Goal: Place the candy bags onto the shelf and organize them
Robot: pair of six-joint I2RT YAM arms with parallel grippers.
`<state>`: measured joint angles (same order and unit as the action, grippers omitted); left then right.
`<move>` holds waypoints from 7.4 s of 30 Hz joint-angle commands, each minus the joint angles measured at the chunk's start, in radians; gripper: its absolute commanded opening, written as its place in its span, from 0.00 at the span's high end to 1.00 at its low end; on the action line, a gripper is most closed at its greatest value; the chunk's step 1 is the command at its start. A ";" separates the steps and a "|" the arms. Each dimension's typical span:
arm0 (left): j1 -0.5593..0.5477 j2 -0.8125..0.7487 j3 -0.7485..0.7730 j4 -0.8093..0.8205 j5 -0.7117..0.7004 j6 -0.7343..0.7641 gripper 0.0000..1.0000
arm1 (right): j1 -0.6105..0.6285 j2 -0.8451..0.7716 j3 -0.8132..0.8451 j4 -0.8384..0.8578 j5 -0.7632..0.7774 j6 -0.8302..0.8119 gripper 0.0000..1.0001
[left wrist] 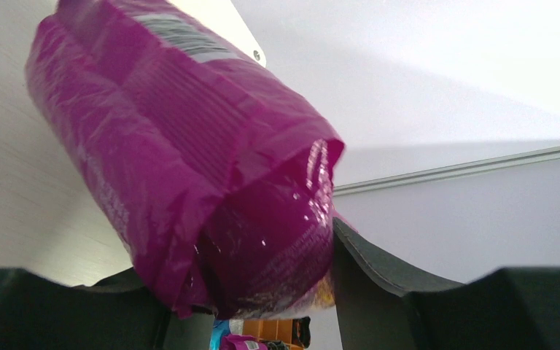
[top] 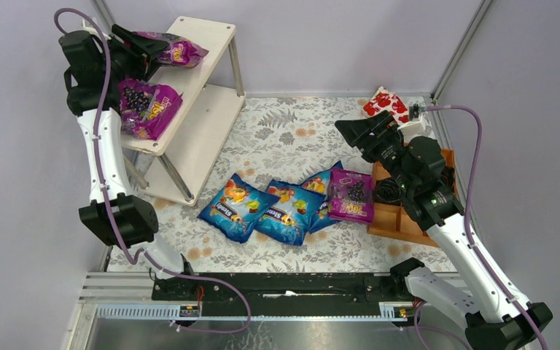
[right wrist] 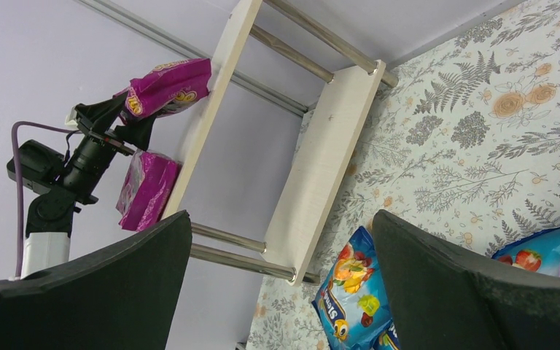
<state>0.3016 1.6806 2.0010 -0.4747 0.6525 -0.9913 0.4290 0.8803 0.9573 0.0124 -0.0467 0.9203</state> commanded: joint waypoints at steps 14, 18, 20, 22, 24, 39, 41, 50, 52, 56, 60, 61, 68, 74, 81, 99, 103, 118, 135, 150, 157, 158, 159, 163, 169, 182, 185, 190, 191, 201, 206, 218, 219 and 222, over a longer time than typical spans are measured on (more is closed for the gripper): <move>0.065 -0.115 0.024 0.150 0.049 -0.041 0.33 | -0.003 0.010 0.006 0.046 -0.025 0.002 0.00; 0.072 -0.129 0.009 0.174 0.072 -0.062 0.31 | -0.003 0.012 0.001 0.049 -0.027 0.004 0.00; 0.079 -0.138 0.008 0.185 0.087 -0.075 0.31 | -0.003 0.013 -0.001 0.050 -0.027 0.004 0.00; 0.087 -0.159 -0.006 0.203 0.098 -0.083 0.31 | -0.003 0.011 -0.007 0.052 -0.028 0.006 0.00; 0.098 -0.197 -0.038 0.222 0.101 -0.090 0.31 | -0.003 0.010 -0.012 0.055 -0.027 0.008 0.00; -0.001 -0.248 -0.159 0.490 -0.114 0.048 0.33 | -0.003 0.106 -0.060 0.173 -0.120 -0.042 0.00; -0.027 -0.233 -0.166 0.484 -0.105 0.065 0.33 | -0.003 0.185 -0.038 0.235 -0.213 -0.120 0.00; -0.288 -0.073 0.158 0.146 -0.518 0.522 0.27 | -0.003 0.412 0.089 0.281 -0.376 -0.215 0.00; -0.364 -0.029 0.221 0.107 -0.660 0.641 0.21 | -0.003 0.414 0.075 0.280 -0.377 -0.221 0.00; -0.444 0.018 0.235 0.130 -0.840 0.842 0.15 | -0.003 0.394 0.053 0.222 -0.354 -0.280 0.00; -0.486 0.060 0.229 0.237 -0.887 1.048 0.20 | -0.004 0.361 0.034 0.171 -0.312 -0.337 0.00; -0.491 0.072 0.235 0.263 -0.898 1.097 0.25 | -0.003 0.356 0.028 0.168 -0.311 -0.346 0.00; -0.499 0.165 0.287 0.269 -0.960 1.115 0.21 | -0.003 0.349 -0.018 0.171 -0.326 -0.358 0.00; -0.499 0.216 0.307 0.274 -0.981 1.134 0.28 | -0.003 0.351 -0.044 0.186 -0.339 -0.346 0.00; -0.499 0.194 0.277 0.274 -1.002 1.131 0.60 | -0.003 0.357 -0.046 0.195 -0.344 -0.335 0.00; -0.500 -0.078 -0.048 0.246 -0.980 0.994 1.00 | -0.003 0.384 -0.067 0.255 -0.377 -0.276 0.00; -0.500 -0.144 -0.165 0.272 -0.991 0.926 1.00 | -0.003 0.371 -0.088 0.273 -0.377 -0.266 0.00; -0.500 -0.361 -0.414 0.255 -0.964 0.779 1.00 | -0.004 0.333 -0.140 0.295 -0.391 -0.236 0.00; -0.499 -0.317 -0.273 0.085 -0.983 0.776 0.70 | -0.003 0.325 -0.166 0.298 -0.388 -0.238 0.00; -0.501 -0.104 0.039 -0.120 -0.805 0.883 0.26 | -0.003 0.331 -0.181 0.309 -0.397 -0.219 0.00; -0.547 -0.014 0.086 -0.105 -1.024 1.041 0.18 | -0.003 0.331 -0.184 0.297 -0.384 -0.232 0.00; -0.548 -0.014 0.080 -0.109 -1.033 1.044 0.18 | -0.003 0.334 -0.184 0.300 -0.385 -0.230 0.00; -0.552 -0.017 0.067 -0.108 -1.044 1.049 0.19 | -0.003 0.338 -0.184 0.305 -0.387 -0.229 0.00; -0.570 -0.037 0.016 -0.104 -1.114 1.068 0.33 | -0.003 0.358 -0.191 0.339 -0.405 -0.206 0.00; -0.570 -0.099 -0.073 -0.074 -1.208 1.075 0.59 | -0.003 0.375 -0.194 0.362 -0.428 -0.184 0.00; -0.570 -0.210 -0.088 -0.098 -1.129 1.019 0.42 | -0.004 0.368 -0.190 0.347 -0.427 -0.190 0.00; -0.570 -0.295 -0.101 -0.108 -0.974 0.915 0.23 | -0.003 0.371 -0.191 0.346 -0.427 -0.192 0.00; -0.569 -0.495 -0.196 -0.112 -0.893 0.794 0.16 | -0.003 0.373 -0.201 0.351 -0.432 -0.190 0.00; -0.570 -0.533 -0.219 -0.125 -0.929 0.792 0.13 | -0.003 0.373 -0.203 0.353 -0.436 -0.190 0.00; -0.570 -0.658 -0.261 -0.440 -1.235 0.694 0.01 | -0.003 0.358 -0.242 0.379 -0.445 -0.178 0.00; -0.568 -0.635 -0.219 -0.494 -1.276 0.569 0.01 | -0.003 0.350 -0.257 0.382 -0.456 -0.171 0.01; -0.553 -0.648 -0.321 -0.433 -1.448 0.471 0.01 | -0.003 0.313 -0.271 0.361 -0.444 -0.182 0.00; -0.537 -0.645 -0.334 -0.407 -1.439 0.480 0.01 | -0.003 0.312 -0.274 0.363 -0.445 -0.182 0.01; -0.428 -0.626 -0.351 -0.357 -1.329 0.491 0.01 | -0.003 0.308 -0.279 0.360 -0.445 -0.181 0.01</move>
<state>-0.2222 1.0256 1.6730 -0.9329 -0.7364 -0.5060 0.4290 1.2190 0.6834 0.3485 -0.4759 0.7425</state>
